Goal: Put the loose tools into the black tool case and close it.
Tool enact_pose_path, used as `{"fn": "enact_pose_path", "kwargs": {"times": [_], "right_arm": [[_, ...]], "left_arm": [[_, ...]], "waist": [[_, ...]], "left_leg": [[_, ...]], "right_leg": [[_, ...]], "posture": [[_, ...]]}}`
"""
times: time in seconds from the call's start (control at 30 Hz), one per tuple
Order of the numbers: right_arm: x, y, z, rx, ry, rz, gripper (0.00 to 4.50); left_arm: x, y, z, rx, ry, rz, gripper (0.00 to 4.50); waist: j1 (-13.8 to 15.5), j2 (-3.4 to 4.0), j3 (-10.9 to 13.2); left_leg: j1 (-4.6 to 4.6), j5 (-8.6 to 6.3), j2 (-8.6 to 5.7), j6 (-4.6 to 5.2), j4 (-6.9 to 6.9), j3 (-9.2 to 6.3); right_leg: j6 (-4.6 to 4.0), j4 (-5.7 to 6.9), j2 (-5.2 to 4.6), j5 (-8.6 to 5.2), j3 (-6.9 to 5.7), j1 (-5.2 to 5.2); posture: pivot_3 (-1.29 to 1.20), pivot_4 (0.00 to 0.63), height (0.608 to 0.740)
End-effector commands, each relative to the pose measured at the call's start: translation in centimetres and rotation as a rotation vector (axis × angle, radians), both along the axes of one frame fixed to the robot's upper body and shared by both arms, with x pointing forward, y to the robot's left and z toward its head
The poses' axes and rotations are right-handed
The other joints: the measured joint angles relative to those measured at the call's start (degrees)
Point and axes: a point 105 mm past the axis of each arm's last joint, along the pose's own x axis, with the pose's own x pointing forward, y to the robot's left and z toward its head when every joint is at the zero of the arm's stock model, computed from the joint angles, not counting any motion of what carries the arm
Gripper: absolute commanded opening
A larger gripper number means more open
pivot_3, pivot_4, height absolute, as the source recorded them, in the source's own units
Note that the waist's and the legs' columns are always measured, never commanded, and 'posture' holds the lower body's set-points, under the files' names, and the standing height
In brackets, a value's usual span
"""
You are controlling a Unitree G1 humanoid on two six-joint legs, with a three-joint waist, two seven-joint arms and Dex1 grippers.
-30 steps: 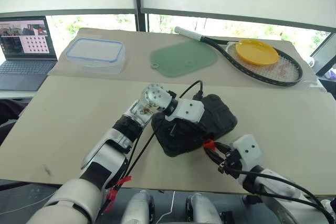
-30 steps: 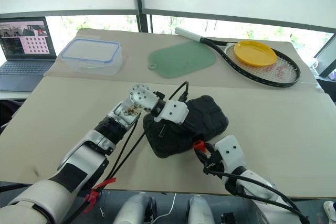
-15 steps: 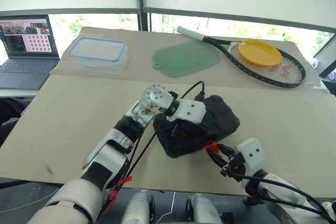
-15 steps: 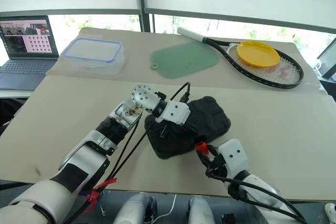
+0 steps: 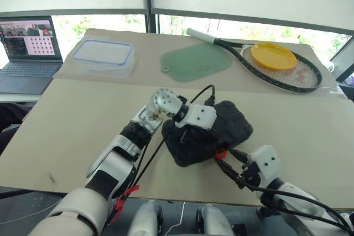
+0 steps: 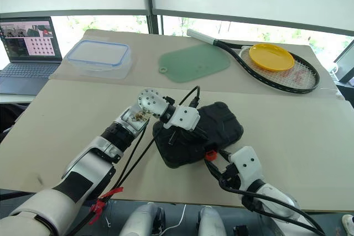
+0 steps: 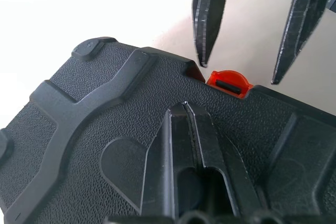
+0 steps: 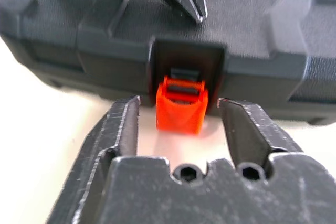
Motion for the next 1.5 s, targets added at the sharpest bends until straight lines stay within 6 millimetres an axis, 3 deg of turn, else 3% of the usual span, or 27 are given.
{"fn": "enact_pose_path", "kwargs": {"times": [0.03, 0.1, 0.3, 0.57, 0.7, 0.83, 1.1, 1.5], "right_arm": [[-0.7, -1.0, 1.3, -0.017, -0.025, 0.006, 2.48], [-1.1, -1.0, 0.8, -0.013, 0.009, 0.017, 2.01], [-1.2, 0.5, -1.3, -0.012, 0.073, 0.080, 0.02], [1.0, 1.9, -2.9, -0.042, 0.079, 0.097, 0.02], [2.2, 1.7, -2.9, -0.060, 0.050, 0.058, 0.02], [3.6, 1.4, -1.4, -0.057, -0.044, 0.016, 0.02], [3.9, 2.2, 1.8, 0.041, -0.180, 0.026, 0.02], [3.6, 2.3, 2.6, 0.036, -0.209, 0.037, 0.02]], "left_arm": [[-0.1, 0.8, -2.5, 0.108, 0.026, 0.015, 0.00], [-0.2, 0.9, -2.5, 0.107, 0.027, 0.014, 0.00], [-0.3, 0.8, -2.5, 0.106, 0.027, 0.011, 0.00], [-0.4, 0.8, -2.4, 0.111, 0.026, 0.006, 0.00], [-0.4, 0.8, -2.4, 0.114, 0.027, 0.003, 0.00], [-0.5, 0.8, -2.3, 0.115, 0.026, -0.001, 0.00], [-0.6, 0.5, -2.3, 0.113, 0.027, -0.007, 0.00], [-0.9, 0.6, -2.9, 0.129, 0.029, -0.021, 0.00]], "waist": [[-0.02, -0.01, 0.00], [-0.07, 0.00, -0.01], [-0.10, 0.04, -0.05], [-0.07, 0.05, -0.05], [-0.28, 0.03, -0.11], [-0.50, 0.02, -0.11], [-1.23, 0.03, -0.10], [-1.19, 0.07, -0.07]], "left_leg": [[0.00, 0.00, 0.00, 0.00, 0.00, 0.00], [0.02, 0.00, 0.01, 0.00, 0.00, 0.00], [0.04, 0.00, 0.02, 0.00, 0.00, 0.00], [0.02, 0.00, 0.01, 0.00, 0.00, 0.00], [0.05, 0.00, 0.03, 0.00, 0.01, 0.00], [0.05, 0.00, 0.02, 0.00, 0.02, 0.00], [0.04, 0.03, 0.04, -0.03, 0.03, 0.00], [0.00, 0.03, 0.02, -0.03, 0.03, 0.01]], "right_leg": [[0.00, 0.00, 0.00, 0.00, 0.00, 0.00], [0.00, 0.00, 0.01, 0.01, 0.00, 0.01], [-0.02, 0.01, 0.02, 0.00, 0.01, 0.01], [-0.04, 0.02, 0.02, -0.01, 0.01, -0.02], [-0.05, 0.03, 0.03, -0.01, 0.00, 0.00], [-0.05, 0.04, 0.03, 0.00, 0.01, 0.00], [-0.06, 0.09, 0.05, 0.02, 0.02, -0.03], [-0.05, 0.09, 0.03, 0.02, 0.03, -0.06]], "posture": [[0.00, 0.150, 0.738], [0.00, 0.150, 0.738], [0.00, 0.150, 0.738], [0.00, 0.150, 0.738], [0.00, 0.150, 0.738], [0.00, 0.150, 0.738], [0.00, 0.150, 0.738], [0.00, 0.150, 0.738]]}}
